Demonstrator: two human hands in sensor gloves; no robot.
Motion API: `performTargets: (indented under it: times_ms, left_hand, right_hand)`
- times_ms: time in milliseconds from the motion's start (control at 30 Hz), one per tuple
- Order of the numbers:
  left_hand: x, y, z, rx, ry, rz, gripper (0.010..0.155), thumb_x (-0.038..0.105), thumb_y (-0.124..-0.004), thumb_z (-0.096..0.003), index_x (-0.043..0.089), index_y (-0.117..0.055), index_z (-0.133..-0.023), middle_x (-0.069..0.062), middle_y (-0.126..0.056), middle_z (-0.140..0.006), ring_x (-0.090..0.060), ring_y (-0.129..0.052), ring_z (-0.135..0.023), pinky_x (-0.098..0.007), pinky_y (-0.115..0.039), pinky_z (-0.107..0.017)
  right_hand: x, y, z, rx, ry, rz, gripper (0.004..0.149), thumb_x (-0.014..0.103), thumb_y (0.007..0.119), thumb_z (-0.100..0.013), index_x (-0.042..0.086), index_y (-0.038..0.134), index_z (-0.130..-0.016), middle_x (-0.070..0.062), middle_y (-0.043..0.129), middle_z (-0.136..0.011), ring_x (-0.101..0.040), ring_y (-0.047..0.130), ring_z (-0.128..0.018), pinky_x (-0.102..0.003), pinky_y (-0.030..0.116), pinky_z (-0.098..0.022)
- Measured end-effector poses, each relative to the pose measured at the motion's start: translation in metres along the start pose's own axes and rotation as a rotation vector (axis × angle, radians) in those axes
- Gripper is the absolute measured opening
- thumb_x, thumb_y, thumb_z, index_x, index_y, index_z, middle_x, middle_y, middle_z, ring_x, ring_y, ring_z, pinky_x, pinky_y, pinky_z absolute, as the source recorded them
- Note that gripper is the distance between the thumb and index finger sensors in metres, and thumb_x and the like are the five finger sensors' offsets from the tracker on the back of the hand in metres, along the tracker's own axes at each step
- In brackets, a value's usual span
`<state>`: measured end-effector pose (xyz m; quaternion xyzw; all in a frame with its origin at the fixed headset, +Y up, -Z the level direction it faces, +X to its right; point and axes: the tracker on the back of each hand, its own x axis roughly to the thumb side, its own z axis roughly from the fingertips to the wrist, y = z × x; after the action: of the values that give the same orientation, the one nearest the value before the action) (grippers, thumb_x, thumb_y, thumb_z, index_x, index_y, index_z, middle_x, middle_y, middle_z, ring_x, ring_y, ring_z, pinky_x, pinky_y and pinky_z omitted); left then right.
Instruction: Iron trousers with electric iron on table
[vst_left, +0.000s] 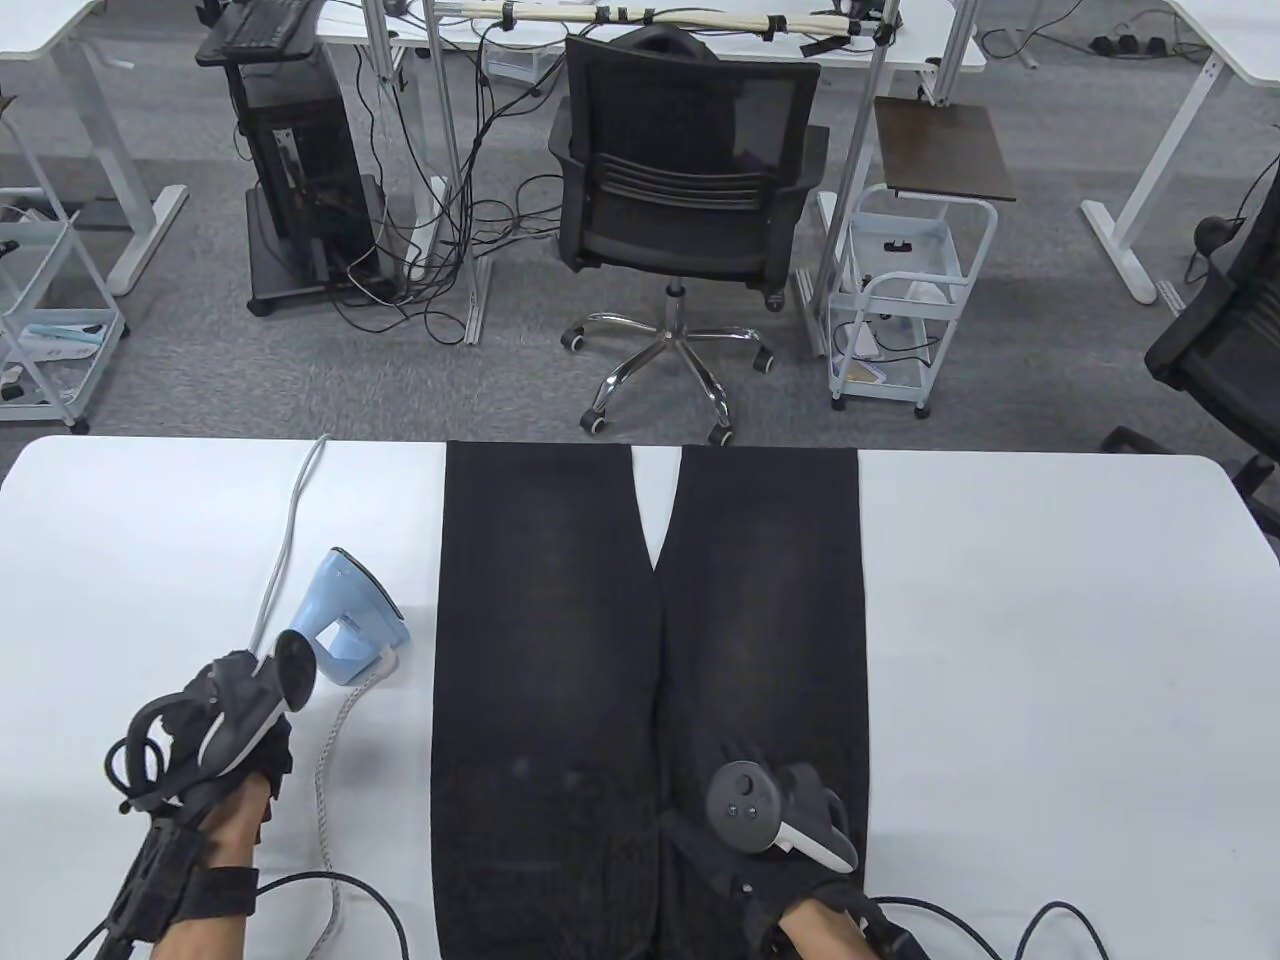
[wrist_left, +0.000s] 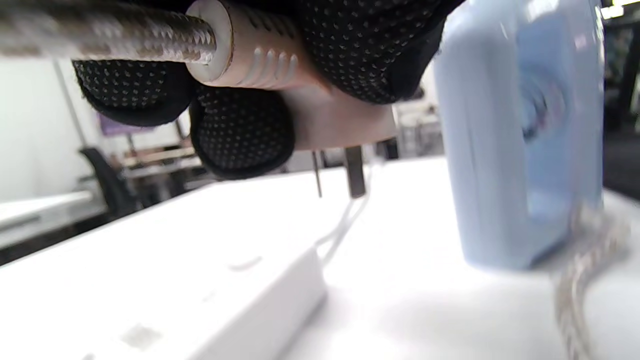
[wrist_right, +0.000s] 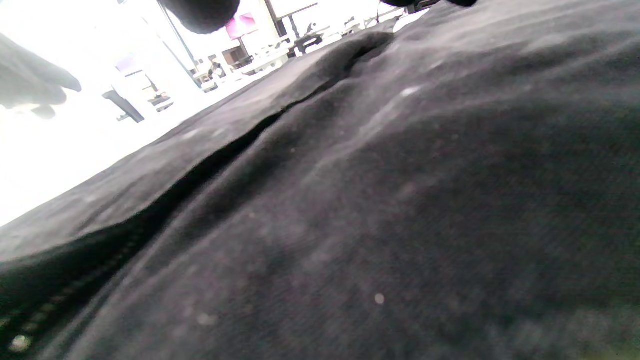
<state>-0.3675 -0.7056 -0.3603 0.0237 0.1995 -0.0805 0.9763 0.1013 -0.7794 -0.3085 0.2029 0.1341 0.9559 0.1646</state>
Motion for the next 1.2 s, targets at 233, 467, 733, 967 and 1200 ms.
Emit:
performTargets:
  times_ms: [233, 467, 733, 967, 1200]
  left_hand:
    - [-0.056, 0.019, -0.002, -0.08, 0.061, 0.078, 0.06, 0.019, -0.075, -0.0419, 0.013, -0.073, -0.101, -0.02, -0.081, -0.096, -0.025, -0.102, -0.071, -0.05, -0.086, -0.054]
    - [-0.072, -0.019, 0.001, -0.195, 0.117, 0.093, 0.061, 0.019, -0.075, -0.0426, 0.011, -0.067, -0.102, -0.019, -0.077, -0.096, -0.033, -0.094, -0.077, -0.06, -0.076, -0.06]
    - [-0.07, -0.042, 0.003, -0.227, 0.105, 0.058, 0.061, 0.02, -0.077, -0.0428, 0.011, -0.068, -0.102, -0.019, -0.078, -0.096, -0.034, -0.09, -0.078, -0.06, -0.072, -0.062]
    - [-0.066, -0.052, 0.004, -0.225, 0.097, 0.019, 0.061, 0.021, -0.08, -0.0426, 0.009, -0.069, -0.102, -0.02, -0.079, -0.095, -0.033, -0.091, -0.076, -0.057, -0.075, -0.061]
    - [-0.058, -0.061, 0.007, -0.207, 0.087, -0.015, 0.061, 0.022, -0.084, -0.0409, 0.008, -0.072, -0.1, -0.019, -0.082, -0.092, -0.031, -0.095, -0.074, -0.055, -0.079, -0.06]
  right_hand:
    - [0.001, 0.001, 0.0, 0.008, -0.014, -0.004, 0.088, 0.049, 0.058, -0.06, -0.003, 0.008, -0.109, -0.037, 0.027, -0.113, -0.064, 0.036, -0.099, -0.08, 0.041, -0.061]
    - [0.001, 0.003, -0.002, 0.017, -0.021, -0.008, 0.088, 0.049, 0.058, -0.06, -0.003, 0.008, -0.109, -0.037, 0.027, -0.113, -0.064, 0.036, -0.099, -0.08, 0.041, -0.061]
    - [0.0, 0.004, -0.002, 0.026, -0.014, -0.018, 0.088, 0.049, 0.058, -0.06, -0.003, 0.008, -0.109, -0.037, 0.027, -0.113, -0.064, 0.036, -0.099, -0.08, 0.041, -0.061]
    - [0.0, 0.004, -0.002, 0.032, -0.011, -0.024, 0.088, 0.049, 0.058, -0.06, -0.003, 0.008, -0.109, -0.037, 0.026, -0.113, -0.064, 0.035, -0.099, -0.08, 0.04, -0.061]
    - [0.0, 0.005, -0.002, 0.045, -0.011, -0.028, 0.088, 0.049, 0.058, -0.06, -0.003, 0.007, -0.109, -0.037, 0.026, -0.113, -0.064, 0.035, -0.099, -0.08, 0.04, -0.061]
